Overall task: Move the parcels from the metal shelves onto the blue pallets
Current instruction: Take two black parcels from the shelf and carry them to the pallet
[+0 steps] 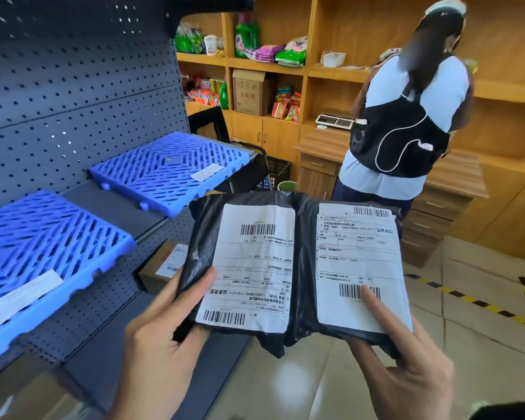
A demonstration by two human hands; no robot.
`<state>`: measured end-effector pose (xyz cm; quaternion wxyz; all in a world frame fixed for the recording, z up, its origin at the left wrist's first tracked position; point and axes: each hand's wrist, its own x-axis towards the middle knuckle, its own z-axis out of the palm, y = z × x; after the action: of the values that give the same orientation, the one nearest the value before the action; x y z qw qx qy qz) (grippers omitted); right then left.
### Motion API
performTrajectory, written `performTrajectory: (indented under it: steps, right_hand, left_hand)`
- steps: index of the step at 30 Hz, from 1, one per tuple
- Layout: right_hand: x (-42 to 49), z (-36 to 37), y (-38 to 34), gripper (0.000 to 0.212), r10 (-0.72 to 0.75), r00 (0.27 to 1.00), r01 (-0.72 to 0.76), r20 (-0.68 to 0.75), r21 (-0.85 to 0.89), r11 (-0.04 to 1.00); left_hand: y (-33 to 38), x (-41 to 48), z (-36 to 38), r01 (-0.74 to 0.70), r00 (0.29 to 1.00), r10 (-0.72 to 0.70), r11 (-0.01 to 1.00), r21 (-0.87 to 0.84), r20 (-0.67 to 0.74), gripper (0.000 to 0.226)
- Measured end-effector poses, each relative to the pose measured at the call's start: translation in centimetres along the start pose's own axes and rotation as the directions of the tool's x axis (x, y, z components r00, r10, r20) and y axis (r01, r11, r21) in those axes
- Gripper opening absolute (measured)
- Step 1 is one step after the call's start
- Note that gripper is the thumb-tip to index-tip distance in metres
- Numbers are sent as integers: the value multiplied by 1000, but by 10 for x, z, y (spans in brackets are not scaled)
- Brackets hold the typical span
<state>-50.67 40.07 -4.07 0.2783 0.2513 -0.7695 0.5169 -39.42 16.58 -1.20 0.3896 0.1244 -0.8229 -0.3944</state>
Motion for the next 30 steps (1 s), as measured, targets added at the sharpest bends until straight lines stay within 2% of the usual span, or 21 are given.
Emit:
performTrajectory:
  steps: [4, 12, 15, 23, 30]
  right_hand:
    - [25, 25, 10, 43, -34, 999, 34, 9, -42, 999]
    - [93, 83, 27, 34, -49, 996, 49, 73, 5, 999]
    - [116, 107, 27, 36, -72, 991, 68, 115, 35, 997]
    - [167, 168, 40, 49, -130, 984, 108, 120, 172, 979]
    - [194, 216, 48, 50, -192, 968, 151, 158, 239, 959]
  left_hand:
    - [-15, 22, 8, 13, 1000, -13, 1000, 23, -21, 79]
    - [-45, 90, 22, 28, 996, -26, 999, 27, -87, 76]
    - [-59, 110, 19, 41, 993, -34, 997, 59, -114, 78]
    - [-77, 168, 12, 35, 985, -21, 996, 76, -173, 86]
    - [-99, 196, 8, 58, 971, -29, 991, 117, -237, 87]
